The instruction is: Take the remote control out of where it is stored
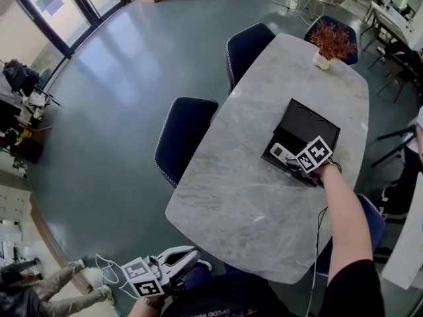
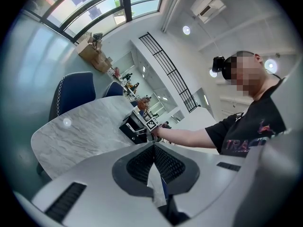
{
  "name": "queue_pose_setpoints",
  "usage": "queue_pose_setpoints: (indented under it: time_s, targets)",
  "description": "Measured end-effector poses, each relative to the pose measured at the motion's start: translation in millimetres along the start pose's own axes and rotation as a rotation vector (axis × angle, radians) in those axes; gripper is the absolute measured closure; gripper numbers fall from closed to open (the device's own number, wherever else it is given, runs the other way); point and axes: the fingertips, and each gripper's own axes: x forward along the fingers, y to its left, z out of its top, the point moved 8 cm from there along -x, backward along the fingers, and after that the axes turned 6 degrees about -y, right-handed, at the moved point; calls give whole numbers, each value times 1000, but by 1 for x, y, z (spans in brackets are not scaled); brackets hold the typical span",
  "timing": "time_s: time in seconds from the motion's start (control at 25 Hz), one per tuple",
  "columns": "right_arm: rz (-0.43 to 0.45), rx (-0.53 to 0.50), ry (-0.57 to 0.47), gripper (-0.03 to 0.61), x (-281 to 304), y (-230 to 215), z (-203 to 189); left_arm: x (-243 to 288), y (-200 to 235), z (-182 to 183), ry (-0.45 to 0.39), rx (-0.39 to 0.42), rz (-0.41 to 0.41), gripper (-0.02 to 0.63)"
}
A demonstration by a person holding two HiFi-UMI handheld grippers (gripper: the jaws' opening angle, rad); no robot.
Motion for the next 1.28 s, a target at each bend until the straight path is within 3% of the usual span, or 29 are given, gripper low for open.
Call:
queue_pose_setpoints:
  time_s: [0.16,0.36,0.88,1.04,1.28]
  targets:
    - [-1,-82,41,368,10,10,3,0,2,2,-4,-3,2,607]
    - [-74,-293,129,379,16,18,4,0,2,2,-8,-8,5,607]
    - [-133,-347,97,400,12,24,4,-3,5,-1,-13,-15,5,607]
    - [-138,-277,25,400,3,22,3,-2,4,-1,-13,-13,1,607]
    - [-131,-13,-198,400,-26,15,6,-8,6,3,-13,-11,-11,607]
